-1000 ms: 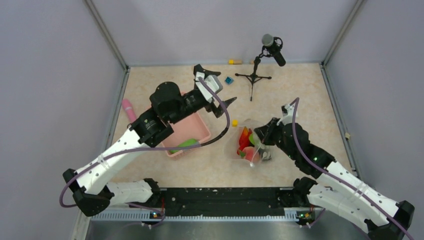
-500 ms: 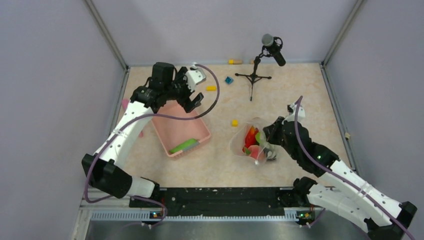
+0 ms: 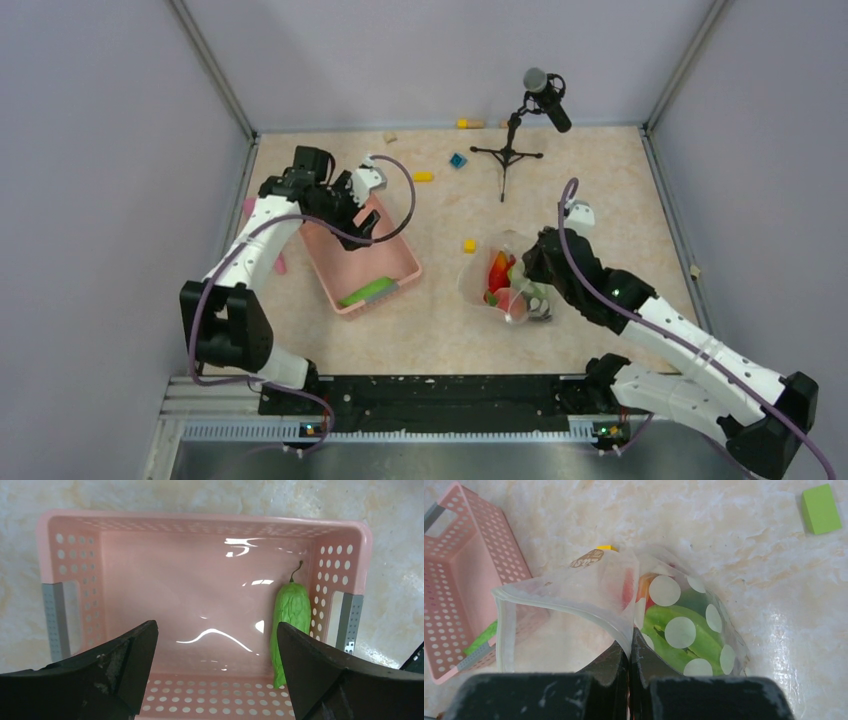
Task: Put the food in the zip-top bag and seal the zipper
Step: Pick up the fake vegetable from the bin.
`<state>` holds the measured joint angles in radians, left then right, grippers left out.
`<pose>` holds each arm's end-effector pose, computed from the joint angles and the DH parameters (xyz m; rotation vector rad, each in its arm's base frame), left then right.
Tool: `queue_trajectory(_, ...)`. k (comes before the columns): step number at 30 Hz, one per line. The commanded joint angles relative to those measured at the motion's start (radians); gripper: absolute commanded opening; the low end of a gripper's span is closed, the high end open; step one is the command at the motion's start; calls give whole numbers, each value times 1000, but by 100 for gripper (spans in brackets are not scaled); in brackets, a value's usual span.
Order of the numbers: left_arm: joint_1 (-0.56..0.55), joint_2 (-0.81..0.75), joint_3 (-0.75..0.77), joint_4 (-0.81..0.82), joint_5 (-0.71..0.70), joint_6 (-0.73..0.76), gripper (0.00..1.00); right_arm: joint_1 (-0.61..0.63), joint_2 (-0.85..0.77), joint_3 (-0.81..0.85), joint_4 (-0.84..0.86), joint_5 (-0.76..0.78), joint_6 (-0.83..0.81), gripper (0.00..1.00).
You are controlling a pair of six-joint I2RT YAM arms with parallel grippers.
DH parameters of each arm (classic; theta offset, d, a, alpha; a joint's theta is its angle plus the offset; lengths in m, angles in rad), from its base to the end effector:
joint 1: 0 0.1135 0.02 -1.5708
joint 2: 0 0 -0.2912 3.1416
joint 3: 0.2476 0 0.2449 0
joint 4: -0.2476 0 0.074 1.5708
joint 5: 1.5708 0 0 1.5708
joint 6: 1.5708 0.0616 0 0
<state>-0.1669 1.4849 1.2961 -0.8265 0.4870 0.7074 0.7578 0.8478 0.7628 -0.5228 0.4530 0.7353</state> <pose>0.2982 -0.0795 0.3089 1.1969 2.1505 -0.4009 0.1458 0.1008 0.2976 0.2314 2.1226 0.3936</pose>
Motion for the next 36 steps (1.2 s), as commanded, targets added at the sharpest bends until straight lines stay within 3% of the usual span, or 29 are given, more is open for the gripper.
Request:
queue_trajectory(1,25,26,-41,-58,51,74,94,-2,39,71,-4,39,4,0)
queue_trajectory(5,29,35,-102,-14,40,81,94,-3,55,91,-4,46,-4,0)
queue_trajectory(9,29,69,-88,-81,114,123,93,-3,48,89,-5,65,-3,0)
queue_trajectory(17,27,111,-129,-100,130,187,94,-3,52,94,-4,76,-3,0)
queue_trajectory(36,-32,203,-174,-87,119,190,94,-3,108,119,-4,117,-20,0)
